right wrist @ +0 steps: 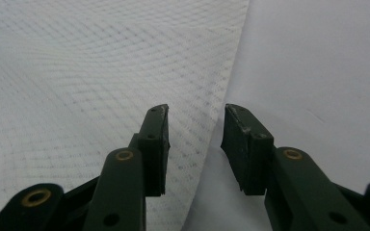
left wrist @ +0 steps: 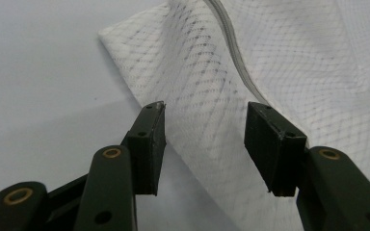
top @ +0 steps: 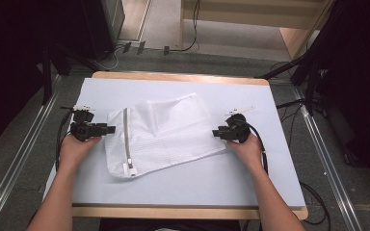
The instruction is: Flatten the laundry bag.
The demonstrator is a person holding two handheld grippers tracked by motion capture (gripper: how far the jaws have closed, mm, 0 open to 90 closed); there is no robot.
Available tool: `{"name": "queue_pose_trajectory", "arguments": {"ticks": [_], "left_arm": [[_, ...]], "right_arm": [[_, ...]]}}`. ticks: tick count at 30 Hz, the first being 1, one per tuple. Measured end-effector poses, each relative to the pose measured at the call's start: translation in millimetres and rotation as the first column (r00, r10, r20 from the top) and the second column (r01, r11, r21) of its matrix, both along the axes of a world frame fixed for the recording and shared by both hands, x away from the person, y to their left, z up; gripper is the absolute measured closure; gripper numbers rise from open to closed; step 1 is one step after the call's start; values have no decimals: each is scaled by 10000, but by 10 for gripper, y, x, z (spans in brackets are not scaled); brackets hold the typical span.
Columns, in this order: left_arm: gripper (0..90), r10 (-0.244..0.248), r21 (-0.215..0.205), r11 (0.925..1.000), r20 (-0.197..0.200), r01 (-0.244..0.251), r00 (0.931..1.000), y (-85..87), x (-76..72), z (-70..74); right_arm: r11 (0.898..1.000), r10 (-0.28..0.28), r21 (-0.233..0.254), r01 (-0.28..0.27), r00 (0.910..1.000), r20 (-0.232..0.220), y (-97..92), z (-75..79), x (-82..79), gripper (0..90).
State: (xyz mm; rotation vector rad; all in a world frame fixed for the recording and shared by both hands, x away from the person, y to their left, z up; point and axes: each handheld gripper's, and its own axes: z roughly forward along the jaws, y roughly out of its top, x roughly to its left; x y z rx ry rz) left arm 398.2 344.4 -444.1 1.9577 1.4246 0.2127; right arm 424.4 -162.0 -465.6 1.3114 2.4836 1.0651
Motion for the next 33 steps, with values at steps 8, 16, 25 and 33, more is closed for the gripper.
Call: {"name": "queue_pose_trajectory", "arguments": {"ticks": [8,16,25,33], "left_arm": [[687,-137,-330,9994,-261,128,9996,-9,59,-70],[900,88,-318,9994,-544,-105,9985,-7,79,-79],[900,23,-836,9965,-572,-71,9984,4,28,-41],[900,-232,-1088,9939,-578,168,9981,-92,-102,-42]], "right_arm": [[9999,-23,-153,22,10000,-49,5,-16,-82,630],[9986,9,-523,-25,9995,-306,27,0,-94,900],[9981,-329,-523,311,9989,-343,-54,42,69,900],[9966,-740,-383,728,9967,-319,-126,0,334,900]]}}
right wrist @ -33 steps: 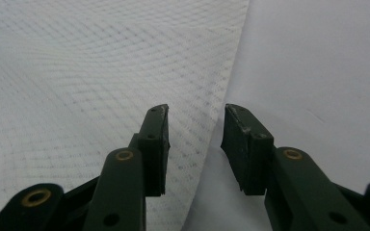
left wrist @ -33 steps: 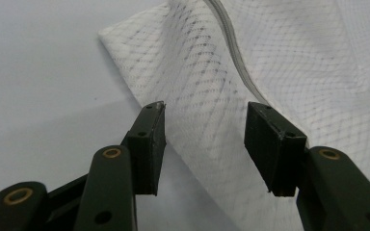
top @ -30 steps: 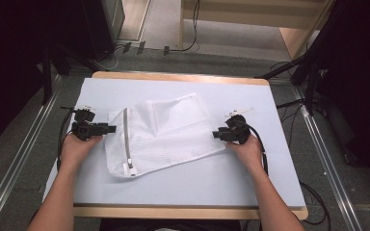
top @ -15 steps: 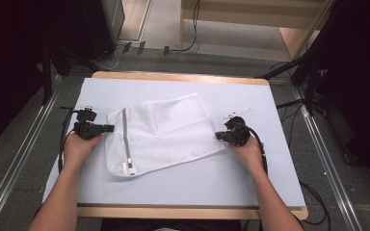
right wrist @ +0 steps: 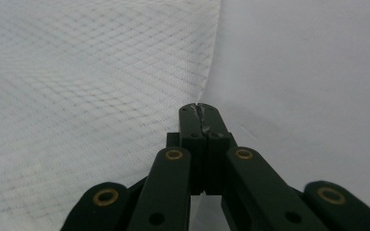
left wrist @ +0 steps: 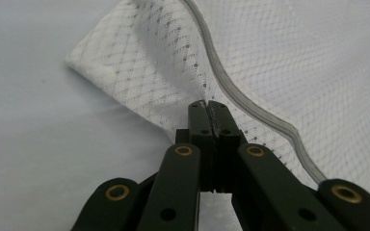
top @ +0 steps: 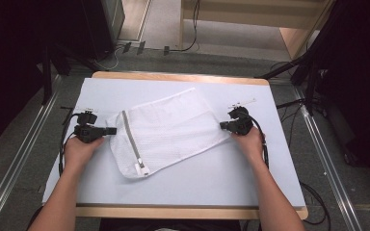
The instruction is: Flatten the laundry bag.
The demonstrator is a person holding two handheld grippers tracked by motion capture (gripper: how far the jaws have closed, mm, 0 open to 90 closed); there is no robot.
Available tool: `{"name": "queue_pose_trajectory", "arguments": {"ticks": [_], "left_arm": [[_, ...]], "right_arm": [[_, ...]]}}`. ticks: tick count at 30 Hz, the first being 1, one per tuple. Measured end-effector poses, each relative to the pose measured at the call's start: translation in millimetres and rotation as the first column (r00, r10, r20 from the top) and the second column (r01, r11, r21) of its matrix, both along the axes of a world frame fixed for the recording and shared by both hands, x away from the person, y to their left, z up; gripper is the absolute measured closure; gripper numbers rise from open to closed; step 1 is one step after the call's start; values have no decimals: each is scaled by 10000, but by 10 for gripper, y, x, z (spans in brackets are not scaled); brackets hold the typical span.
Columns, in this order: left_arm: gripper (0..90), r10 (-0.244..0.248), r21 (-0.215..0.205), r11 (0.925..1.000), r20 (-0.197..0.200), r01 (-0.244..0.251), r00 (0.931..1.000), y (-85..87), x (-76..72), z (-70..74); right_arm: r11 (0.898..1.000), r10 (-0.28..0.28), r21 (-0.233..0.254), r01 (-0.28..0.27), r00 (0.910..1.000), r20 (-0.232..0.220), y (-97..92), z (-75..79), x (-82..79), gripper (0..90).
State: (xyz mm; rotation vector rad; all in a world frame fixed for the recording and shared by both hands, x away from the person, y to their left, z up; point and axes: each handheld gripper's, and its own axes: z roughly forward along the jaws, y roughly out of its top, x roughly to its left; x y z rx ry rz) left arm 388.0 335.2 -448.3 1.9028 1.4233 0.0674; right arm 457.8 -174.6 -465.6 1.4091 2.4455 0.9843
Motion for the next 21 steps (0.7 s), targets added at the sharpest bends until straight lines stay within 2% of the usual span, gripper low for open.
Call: {"name": "queue_pose_trajectory", "arguments": {"ticks": [6,9,11,12,14,16,18,20,21], "left_arm": [[900,-525,0,9986,189,525,9984,-113,-251,49],[900,-821,202,9965,302,815,9962,-198,-379,90],[900,-1203,528,9916,345,1184,9921,-270,-477,114],[900,-1349,527,9897,353,1329,9902,-302,-529,119],[900,-1631,424,9859,272,1619,9862,-363,-629,107],[900,-2007,375,9790,7,2005,9797,-423,-702,75],[900,-2293,365,9725,-218,2300,9731,-479,-747,52],[897,-2376,483,9701,-145,2380,9713,-506,-767,62],[880,-2358,448,9708,-62,2358,9718,-498,-767,73]], "right_arm": [[9989,-278,378,278,9996,4,-50,-11,184,900],[9992,-263,305,260,9996,70,-36,-10,277,900],[9995,-253,213,250,9995,174,-31,-7,317,900],[9994,-269,233,267,9996,97,-31,1,333,900],[9995,-224,212,219,9995,233,-41,14,365,900],[9992,-291,274,285,9993,214,-35,25,402,900],[9991,-310,315,296,9985,444,-20,24,427,900],[9993,-340,172,331,9982,494,10,15,448,900],[9994,-331,75,329,9990,294,27,12,466,900]]}}
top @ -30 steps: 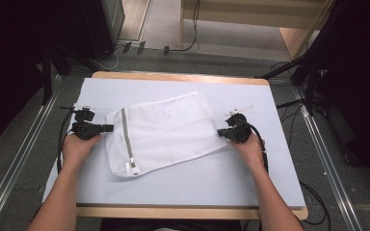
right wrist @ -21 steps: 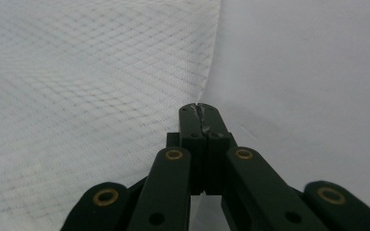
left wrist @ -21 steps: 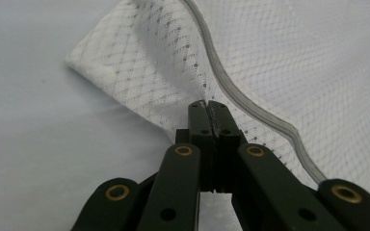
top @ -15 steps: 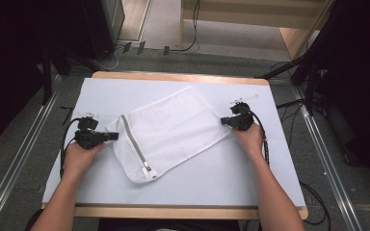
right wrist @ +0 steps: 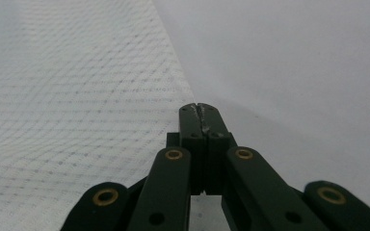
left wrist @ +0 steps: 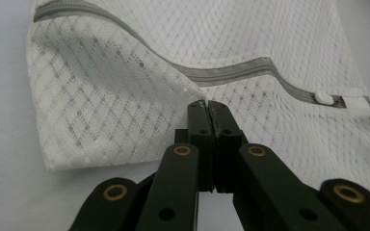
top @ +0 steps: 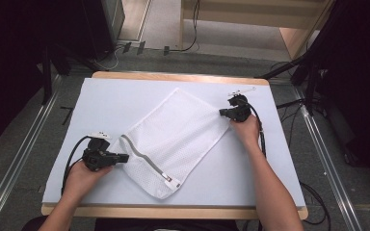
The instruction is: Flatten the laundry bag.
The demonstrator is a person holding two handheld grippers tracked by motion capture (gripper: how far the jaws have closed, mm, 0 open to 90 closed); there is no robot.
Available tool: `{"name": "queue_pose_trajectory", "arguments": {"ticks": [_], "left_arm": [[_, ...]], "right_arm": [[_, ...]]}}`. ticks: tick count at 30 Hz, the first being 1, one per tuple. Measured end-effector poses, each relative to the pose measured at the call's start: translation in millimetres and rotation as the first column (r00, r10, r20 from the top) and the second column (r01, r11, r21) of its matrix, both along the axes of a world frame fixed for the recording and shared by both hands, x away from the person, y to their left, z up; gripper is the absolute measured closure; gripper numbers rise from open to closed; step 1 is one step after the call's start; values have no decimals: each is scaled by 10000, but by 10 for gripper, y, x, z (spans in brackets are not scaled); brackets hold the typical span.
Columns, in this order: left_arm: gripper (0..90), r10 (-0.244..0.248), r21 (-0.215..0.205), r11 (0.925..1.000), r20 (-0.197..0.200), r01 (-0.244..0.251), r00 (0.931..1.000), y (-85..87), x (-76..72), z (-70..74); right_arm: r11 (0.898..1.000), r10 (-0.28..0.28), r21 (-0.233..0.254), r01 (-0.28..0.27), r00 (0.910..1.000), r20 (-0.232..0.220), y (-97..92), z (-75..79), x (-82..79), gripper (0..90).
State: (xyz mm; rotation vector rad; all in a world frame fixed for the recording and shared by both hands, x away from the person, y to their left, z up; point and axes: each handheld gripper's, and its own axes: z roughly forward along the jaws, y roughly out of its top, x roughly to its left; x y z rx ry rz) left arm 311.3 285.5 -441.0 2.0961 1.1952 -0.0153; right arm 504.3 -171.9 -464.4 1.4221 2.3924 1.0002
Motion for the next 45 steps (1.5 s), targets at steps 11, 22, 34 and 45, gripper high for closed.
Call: {"name": "queue_pose_trajectory", "arguments": {"ticks": [11,22,34,45], "left_arm": [[644,307,-412,9988,612,-282,9977,208,116,210],[548,236,-423,9989,629,-210,9977,188,550,287],[548,321,-131,9994,783,-312,9964,134,995,219],[568,249,511,9983,586,-279,9980,67,1191,15]], "right_arm": [[9993,7,378,-27,9986,527,-111,246,-304,733],[9983,465,311,-491,9957,804,-35,342,-781,666],[9971,553,513,-568,9980,305,57,176,-1080,602],[9987,218,456,-221,9997,61,50,60,-1208,539]]}}
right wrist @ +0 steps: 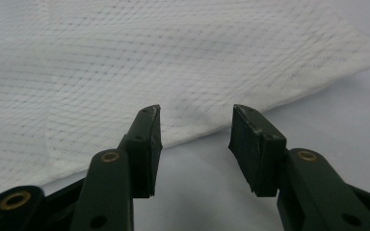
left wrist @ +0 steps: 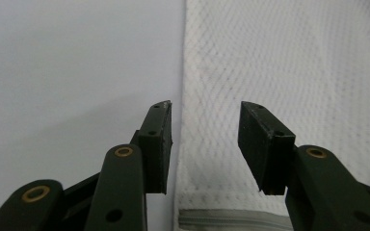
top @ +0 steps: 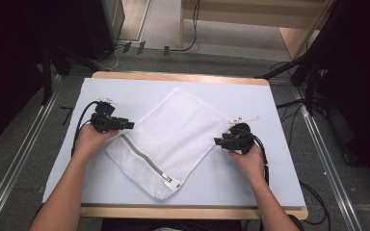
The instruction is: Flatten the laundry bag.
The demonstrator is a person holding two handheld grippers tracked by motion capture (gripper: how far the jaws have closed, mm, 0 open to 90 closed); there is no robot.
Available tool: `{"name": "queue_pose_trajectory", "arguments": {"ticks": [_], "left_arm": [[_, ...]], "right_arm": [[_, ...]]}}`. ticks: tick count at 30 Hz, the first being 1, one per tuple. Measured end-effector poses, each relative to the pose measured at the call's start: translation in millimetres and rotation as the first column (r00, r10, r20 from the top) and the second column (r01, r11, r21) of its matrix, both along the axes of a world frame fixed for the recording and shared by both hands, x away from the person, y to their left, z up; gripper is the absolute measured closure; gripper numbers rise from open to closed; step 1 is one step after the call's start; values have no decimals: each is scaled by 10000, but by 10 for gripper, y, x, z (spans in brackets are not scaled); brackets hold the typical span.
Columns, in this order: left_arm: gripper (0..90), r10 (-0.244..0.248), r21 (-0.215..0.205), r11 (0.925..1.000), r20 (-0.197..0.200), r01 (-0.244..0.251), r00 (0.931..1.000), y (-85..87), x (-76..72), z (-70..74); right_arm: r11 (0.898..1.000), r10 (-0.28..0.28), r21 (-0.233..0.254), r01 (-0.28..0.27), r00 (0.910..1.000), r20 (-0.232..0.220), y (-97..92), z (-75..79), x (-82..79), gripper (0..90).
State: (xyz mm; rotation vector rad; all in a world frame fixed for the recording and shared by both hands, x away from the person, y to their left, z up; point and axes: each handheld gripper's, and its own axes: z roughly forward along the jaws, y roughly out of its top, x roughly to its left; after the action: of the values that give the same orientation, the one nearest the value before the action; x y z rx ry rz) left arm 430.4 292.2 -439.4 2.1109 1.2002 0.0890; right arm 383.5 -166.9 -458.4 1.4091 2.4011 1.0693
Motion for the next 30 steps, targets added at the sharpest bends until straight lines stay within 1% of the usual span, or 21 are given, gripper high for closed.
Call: {"name": "queue_pose_trajectory", "arguments": {"ticks": [3,4,5,6,7,8,9,13,15,16,17,19,20,21,23,24,25,26,27,30], "left_arm": [[572,4,-45,10000,111,-4,9999,-15,30,-40],[570,21,-59,10000,96,-21,10000,-18,39,-55],[569,25,-73,10000,36,-25,10000,-20,47,-71],[569,56,35,10000,4,-56,10000,-28,53,-88],[570,56,205,9998,-8,-56,10000,-39,55,-104],[576,28,192,9998,75,-29,10000,-40,54,-109],[579,29,151,9999,56,-30,10000,-39,59,-110],[607,39,38,10000,38,-39,10000,-45,58,-123],[648,7,-266,9996,-248,-14,9997,-67,52,-132],[661,-74,-253,9997,-273,67,9996,-77,48,-134],[679,-56,-182,9998,-215,52,9998,-89,37,-136],[715,2,-178,9998,-163,-5,9999,-94,25,-144],[738,43,-227,9997,-204,-47,9998,-88,24,-149],[766,71,-237,9997,-307,-78,9995,-80,23,-151],[812,83,-237,9997,-319,-91,9995,-74,21,-155],[834,-30,-295,9996,-495,16,9988,-70,25,-156],[870,-73,-327,9994,-545,55,9985,-69,24,-158],[886,-104,-324,9994,-599,85,9982,-67,24,-157],[893,-113,-361,9993,-683,88,9976,-67,25,-157],[899,-97,-395,9992,-765,67,9970,-62,30,-154]], "right_arm": [[9997,-242,-69,242,9997,-55,-24,-49,-7,504],[9996,-249,-120,249,9997,7,-27,-64,4,493],[9994,-319,-141,319,9995,-36,-21,-74,14,486],[9993,-376,-95,375,9993,-60,-7,-87,26,484],[9992,-376,-155,376,9993,-24,8,-96,40,483],[9990,-377,-222,378,9993,31,28,-103,51,481],[9991,-339,-270,342,9994,110,44,-105,61,481],[9985,-457,-297,462,9988,196,108,-111,99,495],[9978,-465,-451,478,9985,282,148,-111,110,512],[9973,-435,-574,453,9985,320,166,-108,115,522],[9969,-362,-677,392,9984,441,175,-111,122,535],[9949,-431,-891,479,9976,548,196,-110,122,584],[9935,-413,-1038,472,9974,583,200,-107,124,600],[9929,-488,-1055,546,9972,565,209,-105,128,626],[9909,-548,-1201,612,9969,558,212,-96,138,690],[9917,-525,-1145,587,9971,559,203,-96,149,746],[9940,-485,-960,528,9977,467,192,-99,161,790],[9954,-495,-807,522,9981,359,182,-103,172,820],[9961,-465,-739,488,9984,325,174,-105,184,837],[9972,-416,-616,424,9990,146,160,-100,207,880]]}}
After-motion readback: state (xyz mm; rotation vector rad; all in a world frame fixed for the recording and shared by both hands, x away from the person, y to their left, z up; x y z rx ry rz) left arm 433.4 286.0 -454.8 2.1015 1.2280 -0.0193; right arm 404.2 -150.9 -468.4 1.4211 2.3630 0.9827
